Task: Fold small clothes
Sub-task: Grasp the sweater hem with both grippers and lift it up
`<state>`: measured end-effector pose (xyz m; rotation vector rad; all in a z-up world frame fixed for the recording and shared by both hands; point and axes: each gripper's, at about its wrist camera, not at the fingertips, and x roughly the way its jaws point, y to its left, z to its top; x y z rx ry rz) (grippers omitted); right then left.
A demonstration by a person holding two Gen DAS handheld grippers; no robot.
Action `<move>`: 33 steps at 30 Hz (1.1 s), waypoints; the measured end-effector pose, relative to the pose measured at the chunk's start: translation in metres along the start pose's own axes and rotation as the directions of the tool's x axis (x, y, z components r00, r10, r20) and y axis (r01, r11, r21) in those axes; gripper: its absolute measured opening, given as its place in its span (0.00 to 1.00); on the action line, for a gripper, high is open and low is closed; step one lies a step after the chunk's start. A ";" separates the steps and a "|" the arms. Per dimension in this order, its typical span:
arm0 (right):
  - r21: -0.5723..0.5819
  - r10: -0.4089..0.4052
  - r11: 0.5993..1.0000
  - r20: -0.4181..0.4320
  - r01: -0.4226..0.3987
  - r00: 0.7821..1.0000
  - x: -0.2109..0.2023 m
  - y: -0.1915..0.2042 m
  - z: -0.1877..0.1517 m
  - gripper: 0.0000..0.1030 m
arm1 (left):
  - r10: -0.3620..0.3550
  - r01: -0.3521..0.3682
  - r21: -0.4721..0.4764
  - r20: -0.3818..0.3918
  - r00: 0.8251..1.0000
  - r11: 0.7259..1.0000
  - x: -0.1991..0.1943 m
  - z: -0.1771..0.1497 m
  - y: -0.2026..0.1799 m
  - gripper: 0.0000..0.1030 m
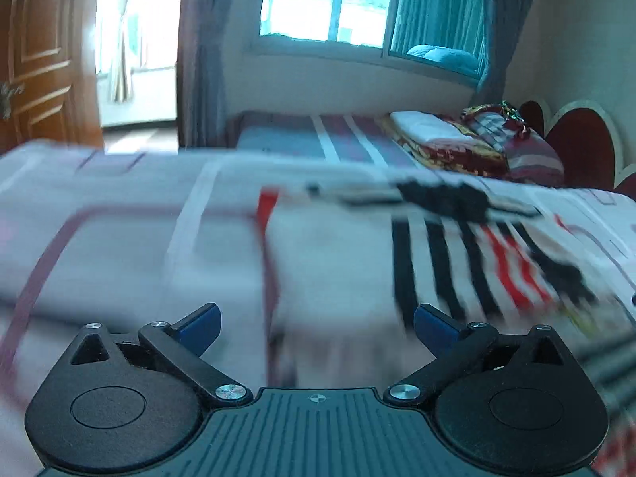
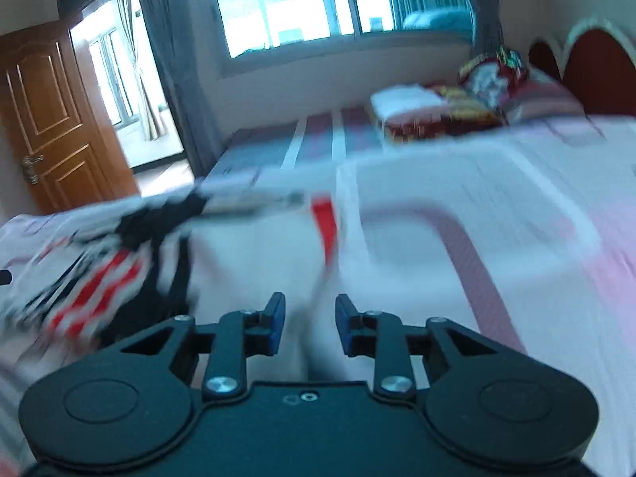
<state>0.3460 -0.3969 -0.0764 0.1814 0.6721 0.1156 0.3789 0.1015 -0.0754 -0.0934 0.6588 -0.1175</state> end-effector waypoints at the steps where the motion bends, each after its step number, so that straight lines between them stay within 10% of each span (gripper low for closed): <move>1: 0.015 0.012 1.000 -0.020 -0.011 1.000 -0.018 -0.001 -0.016 0.27 | -0.015 0.015 -0.017 -0.016 1.000 1.000 -0.014 -0.015 0.003 0.99; 6: 0.198 0.072 0.979 -0.102 -0.051 0.992 -0.089 -0.003 -0.088 0.29 | -0.090 0.079 -0.103 -0.108 0.990 0.992 -0.081 -0.083 0.008 0.97; 9: 0.280 0.108 0.957 -0.116 -0.072 0.987 -0.122 0.006 -0.119 0.33 | -0.188 0.157 -0.193 -0.156 0.970 0.969 -0.101 -0.115 0.013 0.73; 20: 0.511 0.305 0.832 -0.097 -0.216 0.947 -0.160 0.016 -0.177 0.40 | -0.470 0.352 -0.498 -0.129 0.873 0.792 -0.124 -0.181 0.004 0.71; 24: 0.573 0.366 0.777 -0.075 -0.260 0.928 -0.139 0.019 -0.173 0.40 | -0.438 0.340 -0.472 -0.113 0.892 0.814 -0.121 -0.180 -0.012 0.58; 26: 0.578 0.383 0.771 -0.082 -0.269 0.920 -0.130 0.022 -0.168 0.38 | -0.435 0.319 -0.498 -0.134 0.890 0.807 -0.113 -0.183 -0.011 0.16; 27: 0.577 0.391 0.770 -0.088 -0.272 0.916 -0.128 0.024 -0.169 0.36 | -0.428 0.304 -0.507 -0.146 0.892 0.807 -0.110 -0.187 -0.010 0.10; 30: 0.572 0.393 0.774 -0.097 -0.271 0.914 -0.125 0.027 -0.168 0.31 | -0.445 0.318 -0.560 -0.104 0.889 0.765 -0.107 -0.199 -0.002 0.07; 33: 0.548 0.395 0.790 -0.114 -0.274 0.912 -0.132 0.033 -0.172 0.32 | -0.437 0.322 -0.535 -0.099 0.894 0.781 -0.111 -0.200 -0.005 0.08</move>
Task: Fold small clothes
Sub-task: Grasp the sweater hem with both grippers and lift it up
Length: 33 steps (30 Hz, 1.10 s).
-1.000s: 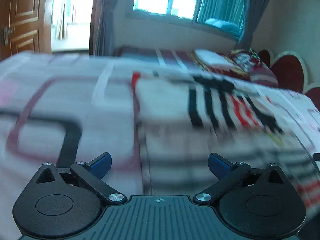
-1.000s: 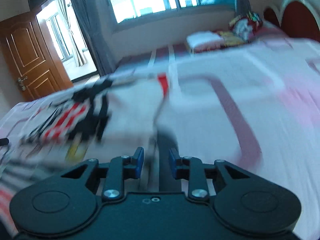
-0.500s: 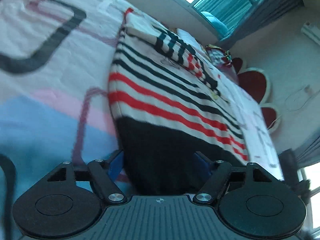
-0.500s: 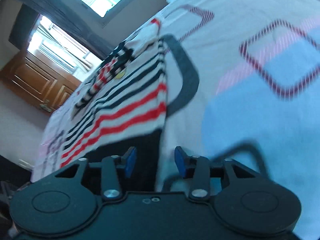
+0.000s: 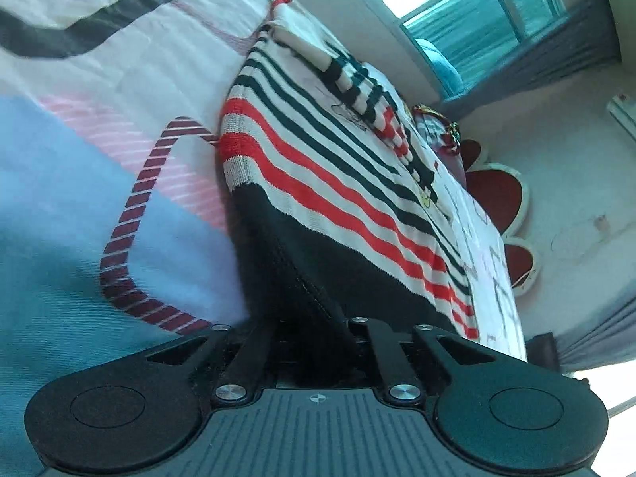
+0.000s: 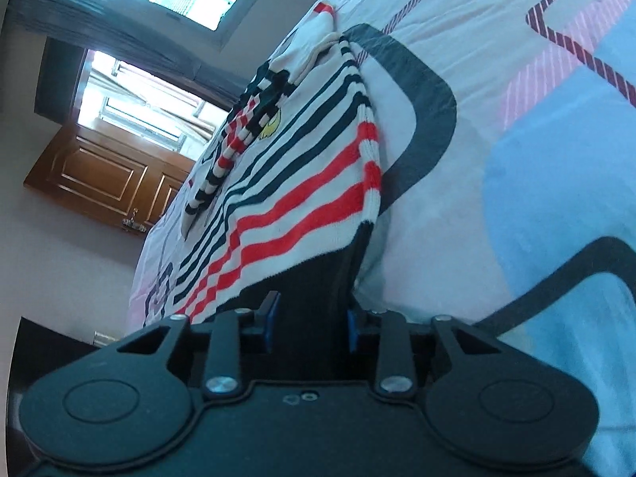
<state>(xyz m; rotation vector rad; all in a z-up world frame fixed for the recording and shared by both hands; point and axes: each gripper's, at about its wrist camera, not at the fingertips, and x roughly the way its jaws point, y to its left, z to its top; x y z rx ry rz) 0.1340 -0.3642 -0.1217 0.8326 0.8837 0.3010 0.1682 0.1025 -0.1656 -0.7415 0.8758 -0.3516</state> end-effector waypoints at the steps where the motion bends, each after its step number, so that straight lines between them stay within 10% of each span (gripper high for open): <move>1: -0.016 0.003 1.000 -0.009 -0.003 1.000 0.000 0.003 -0.004 0.34 | -0.003 0.003 -0.003 -0.002 1.000 1.000 0.000 0.000 0.002 0.08; 4: -0.045 -0.014 0.999 0.000 0.014 1.000 -0.002 0.009 -0.018 0.32 | -0.022 0.022 -0.051 -0.008 1.000 0.998 0.002 0.003 0.007 0.08; 7: -0.043 -0.084 0.995 0.034 0.086 0.996 -0.001 0.010 -0.020 0.07 | 0.000 0.000 -0.028 -0.014 1.000 1.000 0.002 0.005 0.005 0.07; 13: -0.154 -0.048 0.985 0.156 0.072 0.987 -0.038 0.034 -0.012 0.07 | -0.042 0.036 0.035 0.175 0.984 0.999 -0.049 0.012 -0.014 0.04; 16: -0.253 0.034 0.967 0.169 0.010 0.985 -0.060 0.042 -0.016 0.06 | -0.014 0.005 0.058 0.159 0.987 0.998 -0.053 0.008 -0.011 0.04; 19: -0.232 -0.049 0.969 0.136 0.079 0.990 -0.047 0.021 -0.020 0.06 | 0.071 -0.074 0.030 0.084 0.994 0.997 -0.030 -0.001 0.006 0.04; 21: -0.172 -0.146 0.973 0.076 0.157 0.986 -0.025 0.001 -0.023 0.05 | 0.061 -0.060 -0.010 0.090 0.994 0.998 -0.026 -0.003 0.011 0.04; 33: -0.293 -0.075 0.947 0.197 0.131 0.977 -0.033 0.061 0.006 0.06 | 0.008 -0.022 0.078 0.174 0.985 0.997 -0.051 0.038 -0.024 0.04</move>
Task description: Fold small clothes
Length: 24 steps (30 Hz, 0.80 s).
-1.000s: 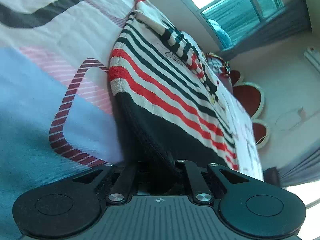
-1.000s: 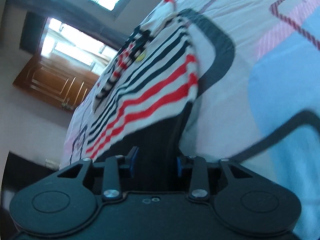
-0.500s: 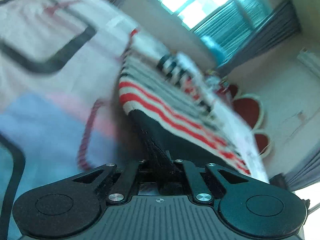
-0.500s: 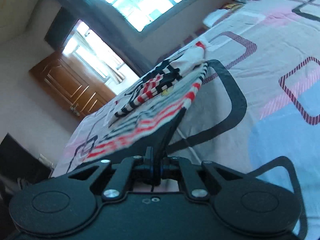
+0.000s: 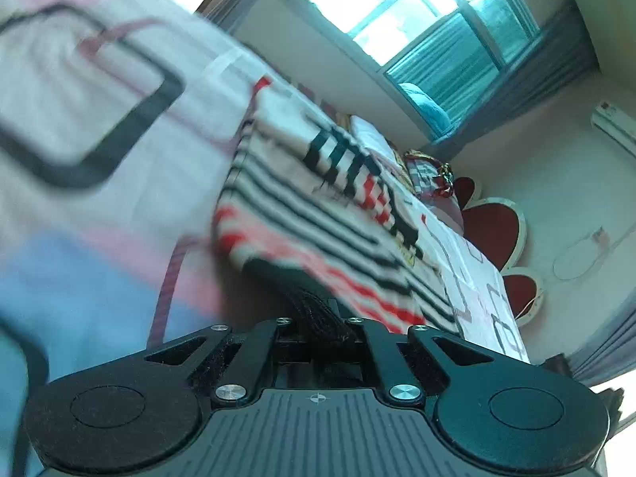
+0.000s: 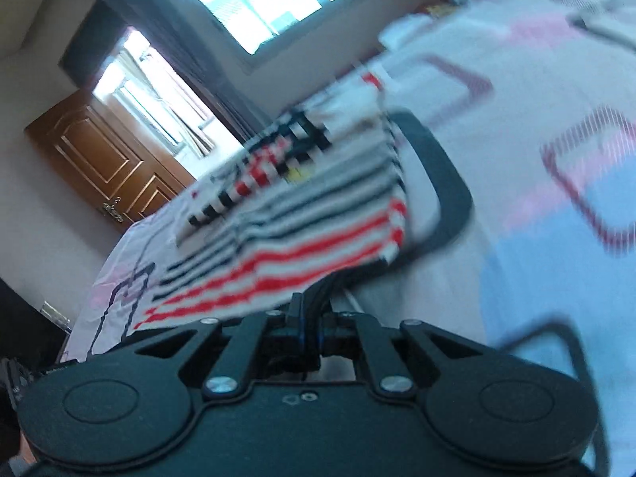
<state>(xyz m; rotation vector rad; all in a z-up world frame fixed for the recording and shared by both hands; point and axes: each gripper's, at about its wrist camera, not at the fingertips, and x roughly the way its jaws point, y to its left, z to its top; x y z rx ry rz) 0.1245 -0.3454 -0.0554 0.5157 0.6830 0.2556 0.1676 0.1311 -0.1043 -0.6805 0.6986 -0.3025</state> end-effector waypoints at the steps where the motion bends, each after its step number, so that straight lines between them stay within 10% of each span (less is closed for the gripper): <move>1: -0.030 0.003 1.000 0.004 -0.003 1.000 0.001 0.005 0.011 0.06 | -0.012 0.012 0.015 0.011 1.000 1.000 0.000 0.013 -0.006 0.04; 16: -0.135 0.046 0.990 0.114 -0.030 0.992 0.097 0.032 0.213 0.06 | -0.027 0.006 0.212 0.097 0.995 0.977 0.108 0.234 -0.086 0.04; 24: -0.078 0.016 0.997 0.034 -0.013 0.999 0.204 -0.013 0.266 0.06 | 0.092 -0.096 0.235 0.024 0.995 0.967 0.223 0.279 -0.074 0.04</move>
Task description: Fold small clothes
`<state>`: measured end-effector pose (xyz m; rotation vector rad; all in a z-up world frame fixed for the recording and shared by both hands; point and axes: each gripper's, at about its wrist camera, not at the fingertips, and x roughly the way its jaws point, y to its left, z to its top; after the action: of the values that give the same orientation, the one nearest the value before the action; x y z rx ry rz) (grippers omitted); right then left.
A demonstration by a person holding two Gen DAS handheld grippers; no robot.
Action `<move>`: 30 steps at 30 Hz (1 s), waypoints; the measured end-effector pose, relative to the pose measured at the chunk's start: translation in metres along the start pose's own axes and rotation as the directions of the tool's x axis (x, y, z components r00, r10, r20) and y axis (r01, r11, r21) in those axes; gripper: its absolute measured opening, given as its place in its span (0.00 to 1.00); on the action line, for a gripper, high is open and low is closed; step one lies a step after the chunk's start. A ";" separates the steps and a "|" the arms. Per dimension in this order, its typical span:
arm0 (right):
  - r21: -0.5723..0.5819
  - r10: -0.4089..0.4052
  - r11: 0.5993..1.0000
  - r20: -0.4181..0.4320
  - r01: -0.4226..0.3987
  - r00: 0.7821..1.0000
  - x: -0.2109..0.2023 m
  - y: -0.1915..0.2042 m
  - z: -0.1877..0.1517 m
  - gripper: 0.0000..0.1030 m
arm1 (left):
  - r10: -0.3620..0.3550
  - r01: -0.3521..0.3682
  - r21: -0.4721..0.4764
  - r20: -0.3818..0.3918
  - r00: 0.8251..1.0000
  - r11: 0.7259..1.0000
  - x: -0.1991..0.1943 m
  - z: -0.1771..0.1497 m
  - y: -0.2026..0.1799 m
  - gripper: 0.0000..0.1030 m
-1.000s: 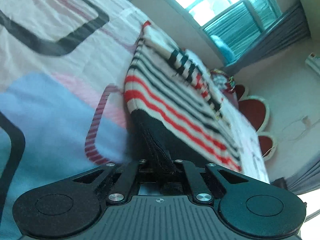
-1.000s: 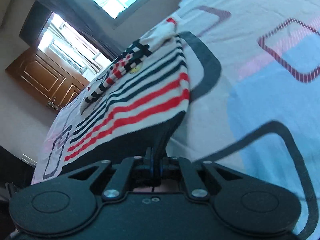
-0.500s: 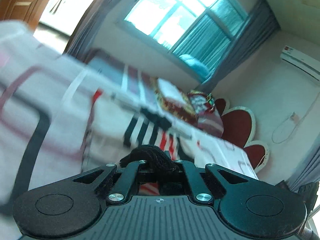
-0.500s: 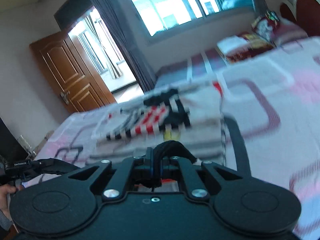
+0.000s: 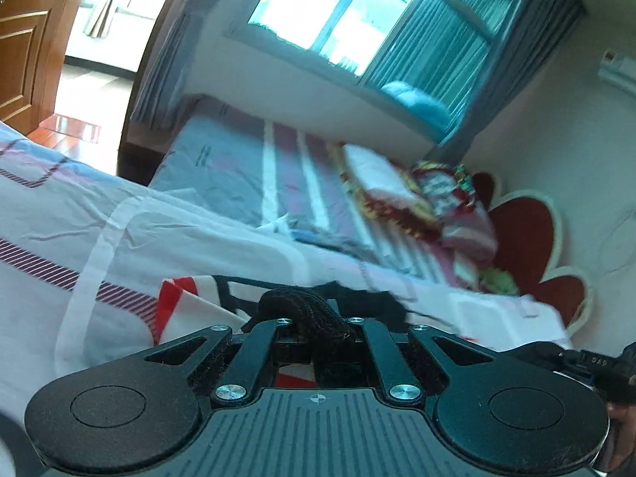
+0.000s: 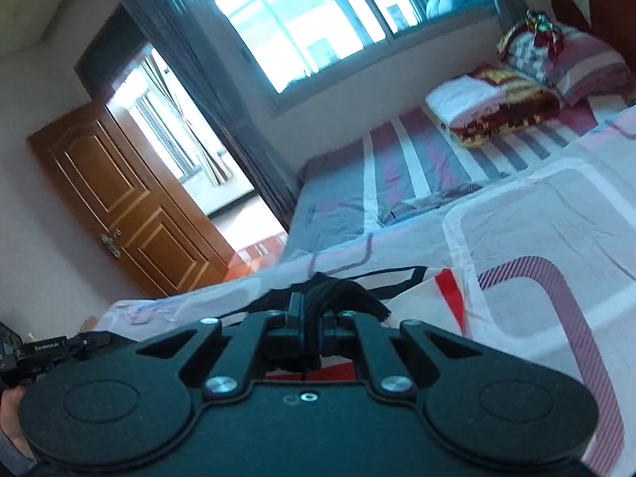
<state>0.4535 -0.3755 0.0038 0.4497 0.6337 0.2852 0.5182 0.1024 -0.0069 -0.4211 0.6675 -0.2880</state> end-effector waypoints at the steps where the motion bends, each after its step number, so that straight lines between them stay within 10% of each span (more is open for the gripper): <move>1: 0.007 -0.001 1.000 -0.017 0.001 1.000 0.013 -0.008 0.002 0.06 | 0.016 -0.016 0.003 -0.014 1.000 1.000 0.016 -0.001 0.000 0.04; 8: 0.098 0.015 0.995 -0.099 -0.006 0.995 0.094 -0.061 -0.003 0.07 | 0.062 -0.063 -0.019 -0.044 0.997 0.998 0.092 -0.018 0.026 0.05; 10: 0.106 -0.010 0.994 -0.081 0.018 0.997 0.106 -0.070 -0.009 0.17 | 0.054 -0.054 -0.042 0.003 0.999 0.998 0.096 -0.027 0.029 0.18; 12: 0.088 -0.020 0.996 -0.035 0.023 0.999 0.106 -0.071 -0.016 0.25 | 0.071 -0.069 -0.021 0.054 0.996 0.997 0.096 -0.035 0.026 0.76; 14: 0.092 -0.007 0.996 0.008 0.006 1.000 0.103 -0.073 -0.018 0.35 | 0.122 -0.124 0.016 0.114 0.986 0.992 0.094 -0.040 0.020 0.93; 17: 0.081 -0.032 0.996 0.071 0.026 0.997 0.094 -0.073 -0.020 0.64 | 0.128 -0.130 0.020 0.086 0.988 0.991 0.100 -0.038 0.022 0.91; 22: -0.022 -0.024 0.999 0.046 0.025 0.999 0.092 -0.067 -0.013 0.44 | 0.150 -0.149 0.094 -0.013 0.989 0.984 0.113 -0.033 0.022 0.76; 26: -0.105 -0.057 0.993 -0.014 0.055 0.998 0.103 -0.055 -0.010 0.48 | 0.168 -0.163 0.134 -0.027 0.985 0.978 0.114 -0.033 0.017 0.75; 30: 0.084 -0.006 0.996 0.105 -0.003 0.994 0.088 -0.077 -0.009 0.55 | 0.185 -0.182 0.162 -0.007 0.983 0.970 0.113 -0.039 0.012 0.69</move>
<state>0.5248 -0.4054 -0.0839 0.5416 0.5444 0.2325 0.5791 0.0581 -0.1005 -0.2003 0.6942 -0.1691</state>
